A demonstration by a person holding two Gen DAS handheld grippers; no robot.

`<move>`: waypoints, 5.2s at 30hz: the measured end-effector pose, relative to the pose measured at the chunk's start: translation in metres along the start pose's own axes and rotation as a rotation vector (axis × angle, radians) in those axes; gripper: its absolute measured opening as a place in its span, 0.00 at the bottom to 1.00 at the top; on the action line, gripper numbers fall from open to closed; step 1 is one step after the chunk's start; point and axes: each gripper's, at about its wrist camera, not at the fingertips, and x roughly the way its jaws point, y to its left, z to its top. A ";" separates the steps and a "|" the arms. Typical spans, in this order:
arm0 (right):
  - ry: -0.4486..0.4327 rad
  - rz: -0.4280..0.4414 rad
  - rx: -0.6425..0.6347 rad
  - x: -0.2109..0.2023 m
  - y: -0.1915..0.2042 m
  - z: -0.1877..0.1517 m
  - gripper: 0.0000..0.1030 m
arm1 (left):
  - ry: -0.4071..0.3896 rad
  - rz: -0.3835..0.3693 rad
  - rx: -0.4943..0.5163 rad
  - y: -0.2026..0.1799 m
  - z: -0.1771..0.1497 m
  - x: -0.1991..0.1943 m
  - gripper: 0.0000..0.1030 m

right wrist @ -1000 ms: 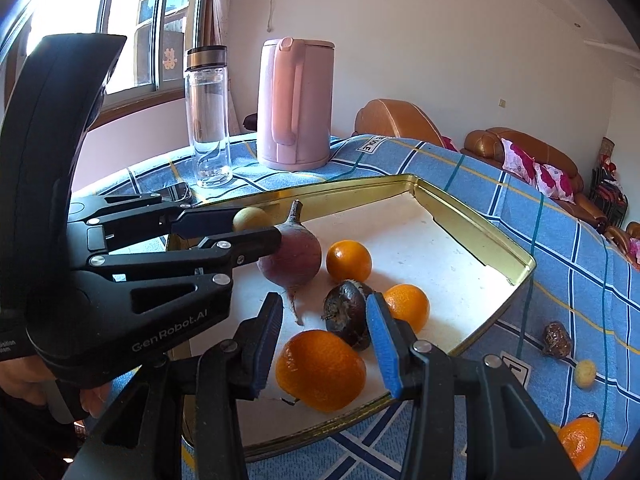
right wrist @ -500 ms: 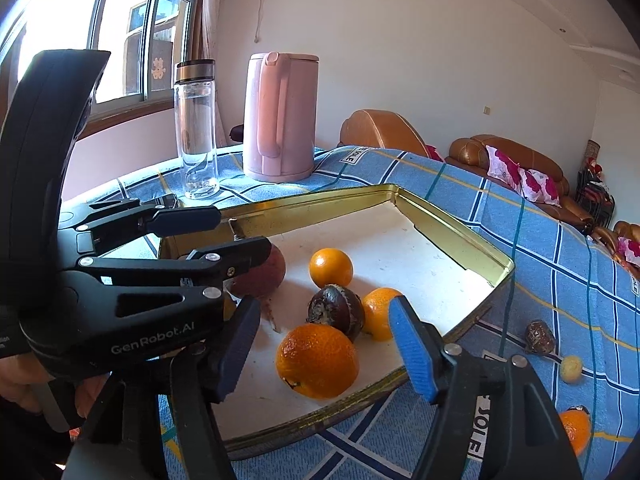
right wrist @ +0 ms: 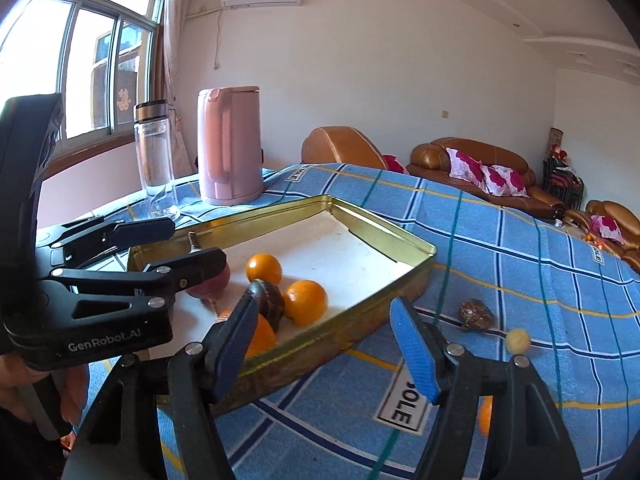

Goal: Organize fruits
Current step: 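Withdraw both tools from the tray toward the remaining fruits, then grasp an orange with the left tool while the right tool grasps a brown mangosteen, then lift the orange and mangosteen and carry both over the tin tray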

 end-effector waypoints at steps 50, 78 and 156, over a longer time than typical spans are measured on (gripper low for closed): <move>0.006 -0.310 0.317 -0.071 -0.168 -0.040 0.70 | 0.207 -0.273 0.189 -0.163 0.009 0.078 0.46; 0.350 -0.161 0.269 0.020 -0.156 -0.041 0.43 | 0.208 -0.257 0.090 -0.145 0.012 0.082 0.46; -0.113 -0.176 0.113 -0.063 -0.116 -0.031 0.42 | -0.166 -0.207 0.100 -0.135 0.012 0.012 0.46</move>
